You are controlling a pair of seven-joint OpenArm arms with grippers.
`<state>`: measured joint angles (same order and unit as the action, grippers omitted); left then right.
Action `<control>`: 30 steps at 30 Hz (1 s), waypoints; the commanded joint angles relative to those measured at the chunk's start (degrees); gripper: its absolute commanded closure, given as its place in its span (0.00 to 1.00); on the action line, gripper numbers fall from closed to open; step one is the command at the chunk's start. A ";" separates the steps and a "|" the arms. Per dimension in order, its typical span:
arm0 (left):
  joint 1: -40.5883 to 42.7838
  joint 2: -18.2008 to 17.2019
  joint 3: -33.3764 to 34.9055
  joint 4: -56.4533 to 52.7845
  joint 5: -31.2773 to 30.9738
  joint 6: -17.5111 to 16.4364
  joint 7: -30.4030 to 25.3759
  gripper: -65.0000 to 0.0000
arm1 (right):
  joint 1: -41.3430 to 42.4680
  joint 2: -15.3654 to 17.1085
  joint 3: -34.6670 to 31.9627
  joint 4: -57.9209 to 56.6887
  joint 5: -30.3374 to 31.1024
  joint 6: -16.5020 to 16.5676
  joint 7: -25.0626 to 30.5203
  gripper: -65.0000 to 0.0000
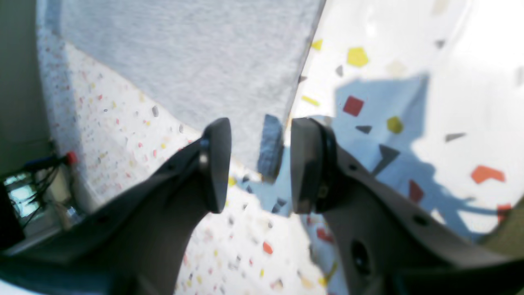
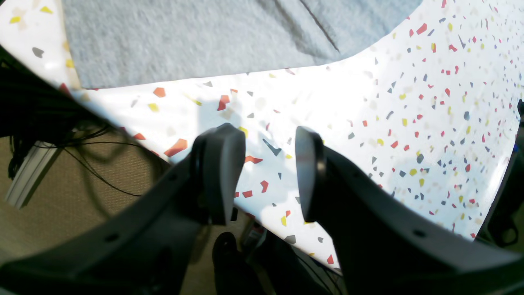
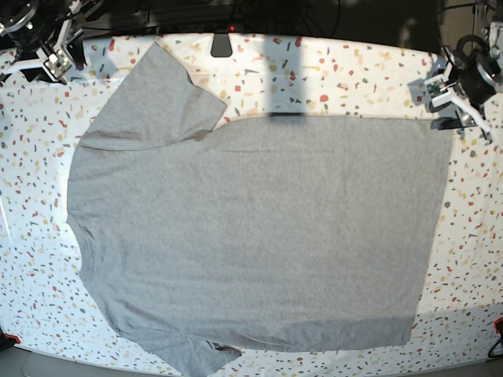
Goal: Fold the T-shirt properly
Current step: 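Move both grippers down toward the grey T-shirt's edges nearest the robot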
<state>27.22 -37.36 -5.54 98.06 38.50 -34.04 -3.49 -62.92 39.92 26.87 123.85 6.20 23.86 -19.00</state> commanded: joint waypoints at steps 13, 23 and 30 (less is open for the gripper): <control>-11.56 -2.78 7.78 -12.59 -0.35 0.98 1.95 0.64 | -0.44 0.52 0.48 0.87 0.02 -3.78 -1.60 0.62; -13.05 -2.67 7.96 -16.87 4.15 -1.25 1.07 0.89 | -0.39 -0.37 0.48 0.87 -0.37 -3.76 -1.31 0.62; -12.92 -2.64 7.96 -16.87 1.68 -2.25 1.09 1.00 | -0.26 0.66 0.46 0.85 -12.22 -3.63 5.49 0.49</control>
<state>14.28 -38.89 2.72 81.28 39.29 -35.44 -3.97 -62.85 39.81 26.85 123.85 -6.07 20.88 -14.35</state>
